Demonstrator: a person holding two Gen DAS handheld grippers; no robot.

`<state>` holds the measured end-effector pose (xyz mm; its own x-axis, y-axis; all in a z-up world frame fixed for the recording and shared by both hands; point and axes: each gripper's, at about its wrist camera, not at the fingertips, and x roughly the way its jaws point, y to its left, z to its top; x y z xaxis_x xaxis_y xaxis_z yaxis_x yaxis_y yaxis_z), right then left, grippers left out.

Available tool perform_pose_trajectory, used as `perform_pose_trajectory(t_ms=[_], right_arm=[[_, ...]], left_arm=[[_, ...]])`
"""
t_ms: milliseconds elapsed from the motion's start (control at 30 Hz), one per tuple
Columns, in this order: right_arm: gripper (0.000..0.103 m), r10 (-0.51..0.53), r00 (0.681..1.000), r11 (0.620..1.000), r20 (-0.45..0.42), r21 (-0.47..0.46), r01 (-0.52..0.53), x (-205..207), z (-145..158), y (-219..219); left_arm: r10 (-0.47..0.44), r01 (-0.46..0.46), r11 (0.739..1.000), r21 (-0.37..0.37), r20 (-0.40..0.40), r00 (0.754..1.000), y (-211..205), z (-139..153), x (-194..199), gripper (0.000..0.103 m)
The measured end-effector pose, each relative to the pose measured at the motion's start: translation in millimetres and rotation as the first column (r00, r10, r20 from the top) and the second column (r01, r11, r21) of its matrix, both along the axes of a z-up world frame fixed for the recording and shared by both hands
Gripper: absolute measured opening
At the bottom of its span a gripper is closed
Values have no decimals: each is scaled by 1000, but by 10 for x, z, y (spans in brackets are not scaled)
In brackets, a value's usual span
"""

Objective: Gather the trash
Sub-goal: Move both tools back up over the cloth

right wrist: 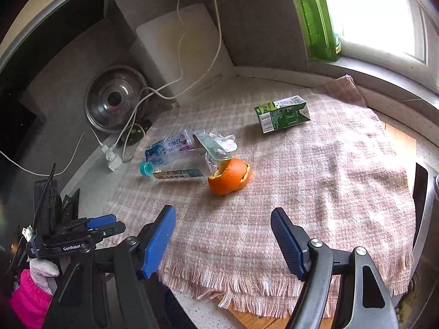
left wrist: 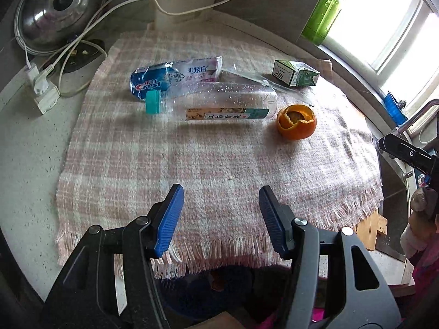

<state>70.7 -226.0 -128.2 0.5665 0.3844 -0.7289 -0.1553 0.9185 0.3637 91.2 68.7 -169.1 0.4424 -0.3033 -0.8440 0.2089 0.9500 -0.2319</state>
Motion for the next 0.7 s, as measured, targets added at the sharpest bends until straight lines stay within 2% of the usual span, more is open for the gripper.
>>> perform_pose_trajectory(t_ms=[267,500,567,700], right_arm=[[71,53,998,998,-24,23,-53,395,-29,51],[67,119,992,993,-36,-1,-120,727,28,135],[67,127,990,992,-54,8,-127,780,10,147],[67,131,988,991,-77,19,-130,799,-58,163]], left_arm=[[-33,31,999,34,48,998,-146,169,507,58],[-10,11,999,-39,19,1000,-117,186,982,58],[0,0,999,-36,2,1000,-114,166,1135,58],[-39,38,999,-22,-44,998,-164,80,1430,58]])
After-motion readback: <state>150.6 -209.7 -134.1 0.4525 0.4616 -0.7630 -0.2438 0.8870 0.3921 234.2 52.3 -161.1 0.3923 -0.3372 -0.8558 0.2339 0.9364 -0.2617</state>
